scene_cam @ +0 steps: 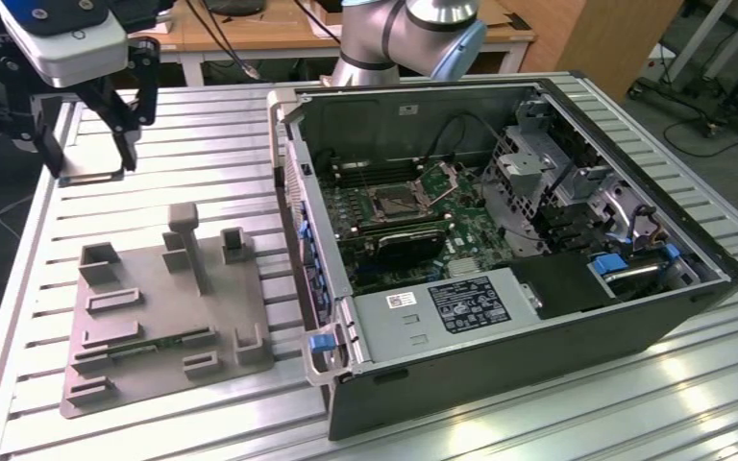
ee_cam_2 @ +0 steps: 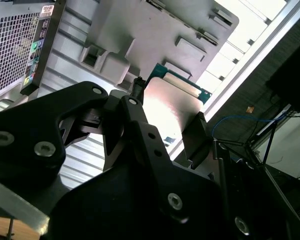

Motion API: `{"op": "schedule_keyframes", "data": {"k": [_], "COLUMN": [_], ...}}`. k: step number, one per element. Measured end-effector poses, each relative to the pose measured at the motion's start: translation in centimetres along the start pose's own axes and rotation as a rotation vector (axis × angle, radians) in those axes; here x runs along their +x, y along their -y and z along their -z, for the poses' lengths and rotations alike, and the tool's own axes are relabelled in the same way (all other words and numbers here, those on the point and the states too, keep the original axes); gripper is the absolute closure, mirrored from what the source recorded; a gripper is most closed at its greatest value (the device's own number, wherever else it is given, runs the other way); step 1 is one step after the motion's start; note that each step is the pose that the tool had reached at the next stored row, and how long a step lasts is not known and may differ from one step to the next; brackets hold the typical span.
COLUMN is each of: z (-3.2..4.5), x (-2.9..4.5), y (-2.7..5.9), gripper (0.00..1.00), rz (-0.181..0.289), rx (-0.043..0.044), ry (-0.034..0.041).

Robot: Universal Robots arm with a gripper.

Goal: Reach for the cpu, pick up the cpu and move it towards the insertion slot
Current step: 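Pick up the cpu and move it towards the insertion slot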

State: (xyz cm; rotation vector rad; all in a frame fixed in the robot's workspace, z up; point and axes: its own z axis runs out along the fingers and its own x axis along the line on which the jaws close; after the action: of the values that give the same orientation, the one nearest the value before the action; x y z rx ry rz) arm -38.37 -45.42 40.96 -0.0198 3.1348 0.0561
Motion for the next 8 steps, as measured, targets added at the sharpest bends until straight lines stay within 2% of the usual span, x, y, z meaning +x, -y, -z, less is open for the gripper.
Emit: {"op": "schedule_keyframes", "data": {"k": [8], "z": [0.0], "x": [-0.25], "y": [0.0], "gripper": [0.45], "rz": [0.0], "rx": [0.0], "ry": [-0.0001]}}
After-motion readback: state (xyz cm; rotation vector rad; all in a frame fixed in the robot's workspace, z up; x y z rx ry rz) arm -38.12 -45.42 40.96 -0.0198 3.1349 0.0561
